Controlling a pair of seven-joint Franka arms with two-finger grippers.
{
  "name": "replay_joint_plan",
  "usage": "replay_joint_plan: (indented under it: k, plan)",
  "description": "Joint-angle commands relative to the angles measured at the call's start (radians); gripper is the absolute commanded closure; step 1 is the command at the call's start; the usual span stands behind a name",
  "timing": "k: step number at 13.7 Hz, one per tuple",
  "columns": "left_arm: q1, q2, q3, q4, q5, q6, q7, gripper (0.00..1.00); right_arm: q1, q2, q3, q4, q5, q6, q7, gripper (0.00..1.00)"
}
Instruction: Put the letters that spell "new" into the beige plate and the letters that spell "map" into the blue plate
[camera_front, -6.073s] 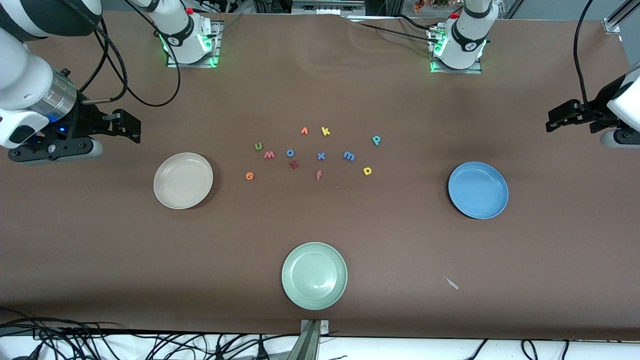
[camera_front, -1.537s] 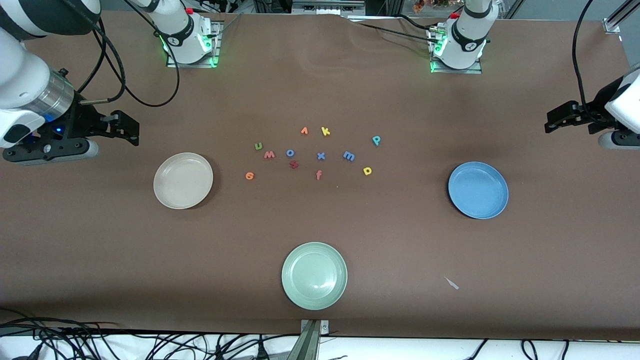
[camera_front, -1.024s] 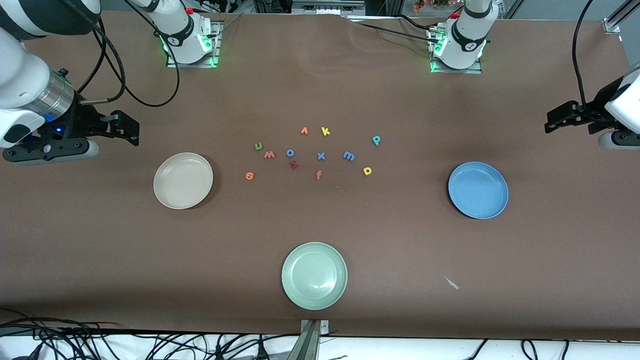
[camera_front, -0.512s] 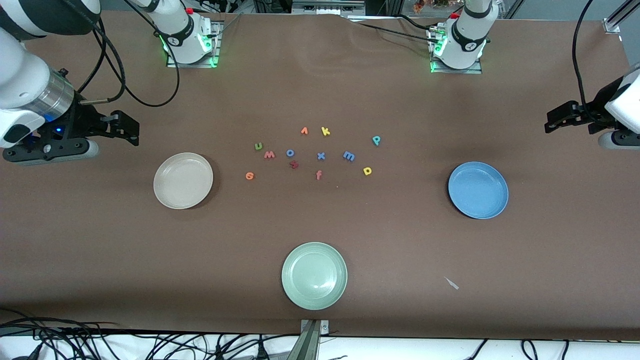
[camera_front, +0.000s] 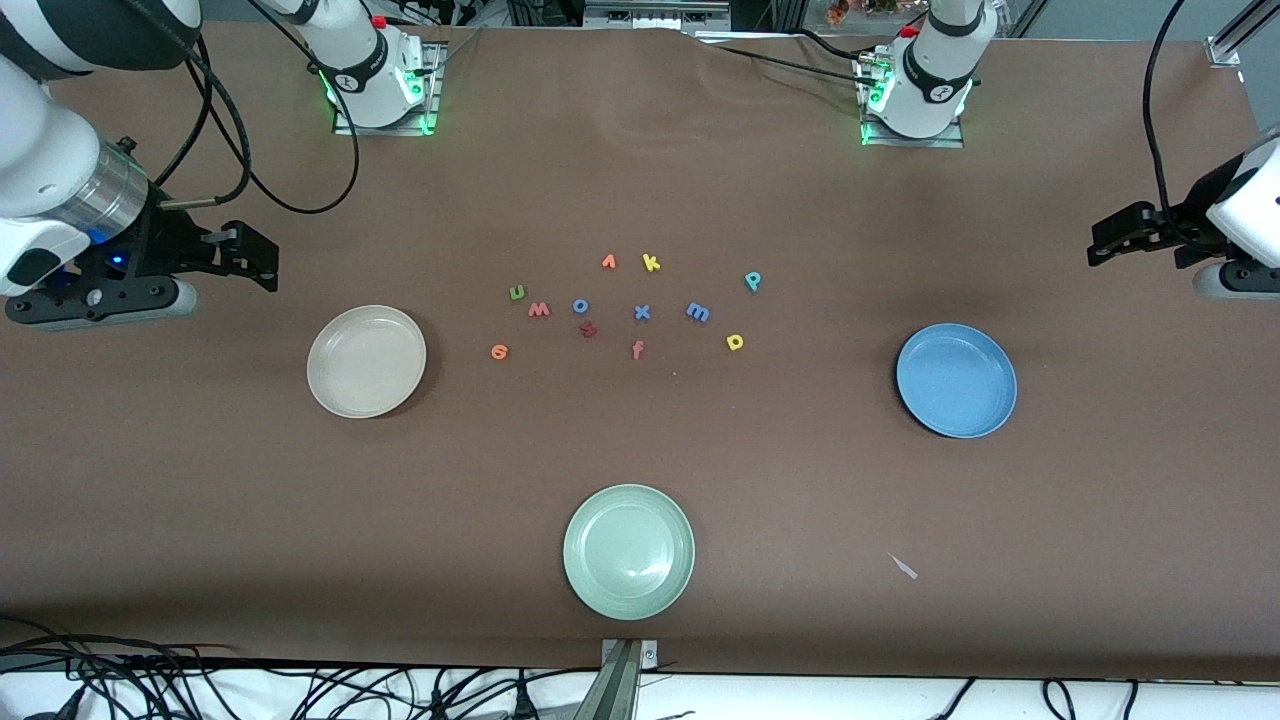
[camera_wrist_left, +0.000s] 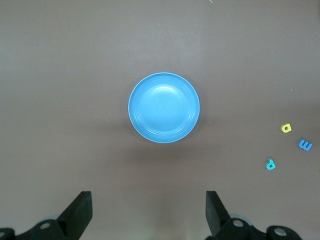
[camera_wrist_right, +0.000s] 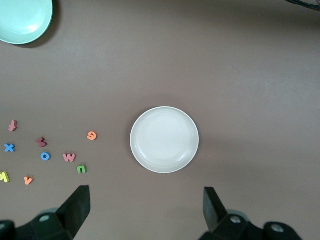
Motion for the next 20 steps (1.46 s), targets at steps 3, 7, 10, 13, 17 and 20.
replay_joint_plan:
  k: [3,7,10,13,17,20]
  plan:
    - [0.001,-0.012,-0.009,-0.014,0.032,0.013,0.008,0.00,-0.004,-0.012,0.001,-0.002,0.016,0.002,0.007,0.00]
    - [-0.002,0.003,-0.027,-0.015,0.030,0.016,-0.018,0.00,-0.004,-0.012,0.001,-0.002,0.015,0.002,0.007,0.00]
    - [-0.002,0.021,-0.113,-0.075,0.029,0.084,-0.162,0.00,-0.004,-0.012,0.001,-0.002,0.015,0.000,0.007,0.00]
    - [-0.002,0.018,-0.237,-0.213,0.029,0.216,-0.363,0.00,-0.004,-0.012,0.001,-0.002,0.015,0.000,0.007,0.00]
    - [-0.004,0.043,-0.392,-0.402,0.001,0.429,-0.639,0.00,-0.004,-0.012,-0.001,-0.002,0.015,0.002,0.007,0.00]
    - [-0.010,0.130,-0.493,-0.480,0.000,0.575,-0.806,0.00,-0.004,-0.012,-0.001,-0.002,0.015,0.000,0.007,0.00]
